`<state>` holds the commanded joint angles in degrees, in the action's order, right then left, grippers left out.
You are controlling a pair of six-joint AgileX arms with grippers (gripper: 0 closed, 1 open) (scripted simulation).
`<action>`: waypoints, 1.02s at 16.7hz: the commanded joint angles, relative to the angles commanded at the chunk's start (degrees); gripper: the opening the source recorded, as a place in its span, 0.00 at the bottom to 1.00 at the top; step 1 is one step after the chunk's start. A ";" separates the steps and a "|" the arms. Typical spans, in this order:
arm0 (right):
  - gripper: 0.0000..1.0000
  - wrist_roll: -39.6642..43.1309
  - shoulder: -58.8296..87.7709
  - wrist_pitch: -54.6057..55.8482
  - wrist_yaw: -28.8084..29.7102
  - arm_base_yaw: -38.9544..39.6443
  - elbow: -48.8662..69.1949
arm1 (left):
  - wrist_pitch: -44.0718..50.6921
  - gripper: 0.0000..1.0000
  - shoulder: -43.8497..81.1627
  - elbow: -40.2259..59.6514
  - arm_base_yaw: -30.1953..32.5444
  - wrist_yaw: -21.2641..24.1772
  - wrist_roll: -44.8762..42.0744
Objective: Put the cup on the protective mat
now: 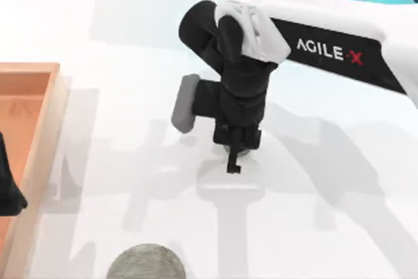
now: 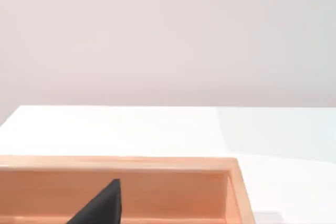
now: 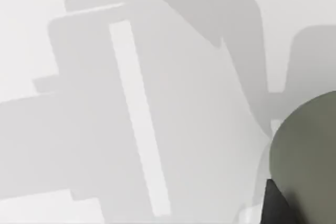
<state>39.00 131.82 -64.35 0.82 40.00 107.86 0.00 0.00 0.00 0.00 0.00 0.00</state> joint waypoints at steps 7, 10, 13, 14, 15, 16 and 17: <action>0.00 -45.12 4.30 -7.16 -0.11 15.76 9.88 | 0.00 1.00 0.00 0.00 0.00 0.00 0.00; 0.00 -64.67 5.74 -10.42 -0.51 20.98 13.60 | 0.00 1.00 0.00 0.00 0.00 0.00 0.00; 0.00 -81.40 6.37 -12.96 -0.83 24.60 17.08 | 0.00 1.00 0.00 0.00 0.00 0.00 0.00; 0.00 -86.25 6.39 -13.61 -0.90 25.44 18.13 | 0.00 1.00 0.00 0.00 0.00 0.00 0.00; 0.00 -90.69 6.34 -14.17 -0.96 26.10 19.09 | 0.00 1.00 0.00 0.00 0.00 0.00 0.00; 0.00 -94.71 6.22 -14.64 -1.01 26.62 19.95 | 0.00 1.00 0.00 0.00 0.00 0.00 0.00; 0.00 -98.30 6.09 -15.05 -1.04 27.00 20.71 | 0.00 1.00 0.00 0.00 0.00 0.00 0.00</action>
<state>-59.29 137.90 -79.41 -0.23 67.00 128.57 0.00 0.00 0.00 0.00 0.00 0.00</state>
